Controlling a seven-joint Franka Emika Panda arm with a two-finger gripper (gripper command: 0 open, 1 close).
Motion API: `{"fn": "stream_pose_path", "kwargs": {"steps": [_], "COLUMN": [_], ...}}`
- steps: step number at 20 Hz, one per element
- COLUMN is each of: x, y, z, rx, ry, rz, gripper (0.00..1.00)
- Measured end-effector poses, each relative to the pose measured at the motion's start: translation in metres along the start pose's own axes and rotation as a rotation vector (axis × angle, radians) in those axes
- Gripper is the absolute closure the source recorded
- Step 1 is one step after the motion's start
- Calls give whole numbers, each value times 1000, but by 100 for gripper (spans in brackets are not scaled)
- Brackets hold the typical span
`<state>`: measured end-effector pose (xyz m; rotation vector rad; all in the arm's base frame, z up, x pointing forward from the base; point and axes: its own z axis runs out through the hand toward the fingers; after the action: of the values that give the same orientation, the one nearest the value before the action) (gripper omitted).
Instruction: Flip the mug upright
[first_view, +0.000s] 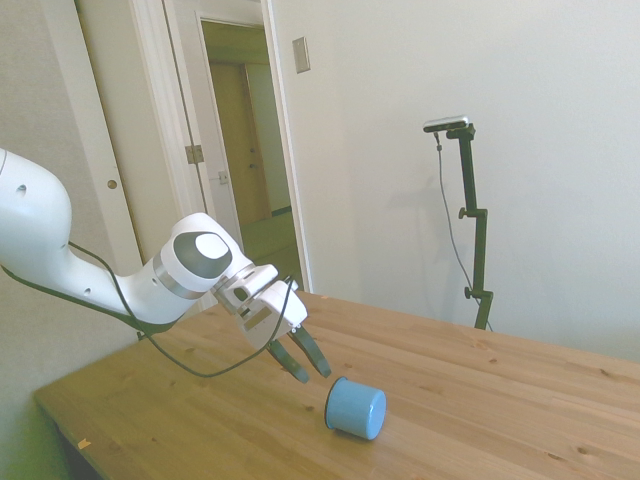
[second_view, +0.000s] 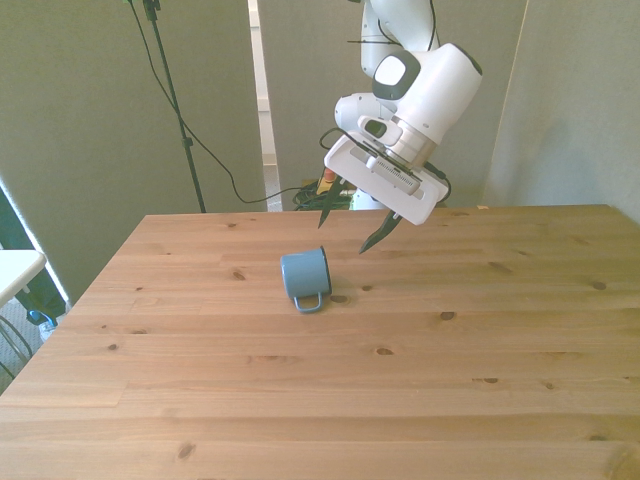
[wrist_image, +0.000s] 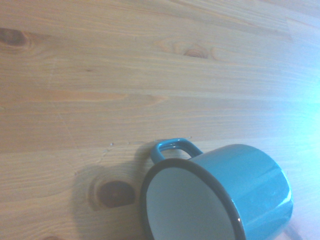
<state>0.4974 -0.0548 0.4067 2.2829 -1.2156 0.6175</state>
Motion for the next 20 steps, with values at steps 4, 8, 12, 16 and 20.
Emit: {"fn": "stream_pose_path", "kwargs": {"steps": [4, 8, 12, 16, 20], "x": [3, 10, 14, 16, 19], "y": [1, -3, -5, -6, -7], "z": [17, 26, 31, 37, 43], "rx": [-28, -46, -72, -98, -124], "ry": [13, 31, 66, 94, 109], "rz": [7, 14, 21, 32, 42], "gripper": [0, 0, 0, 0, 0]}}
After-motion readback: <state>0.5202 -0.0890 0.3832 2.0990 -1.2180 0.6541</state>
